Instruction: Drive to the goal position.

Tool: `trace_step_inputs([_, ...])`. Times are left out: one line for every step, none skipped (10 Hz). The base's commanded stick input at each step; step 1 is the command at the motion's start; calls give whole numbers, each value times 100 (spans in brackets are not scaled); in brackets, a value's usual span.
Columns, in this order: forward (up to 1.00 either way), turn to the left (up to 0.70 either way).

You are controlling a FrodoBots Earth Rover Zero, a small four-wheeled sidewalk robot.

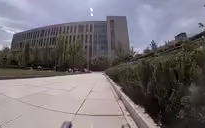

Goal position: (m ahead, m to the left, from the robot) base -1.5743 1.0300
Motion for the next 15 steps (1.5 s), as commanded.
trace_step_inputs([0, 0])
trace_step_inputs([4, 0])
trace_step_inputs([4, 0])
trace_step_inputs([3, 0])
trace_step_inputs([0, 0])
trace_step_inputs([4, 0])
trace_step_inputs([4, 0])
trace_step_inputs([3, 0])
trace_step_inputs([1, 0])
trace_step_inputs([3, 0])
trace_step_inputs([2, 0])
trace_step_inputs([4, 0])
trace_step_inputs([4, 0])
trace_step_inputs([4, 0])
trace_step_inputs([3, 0])
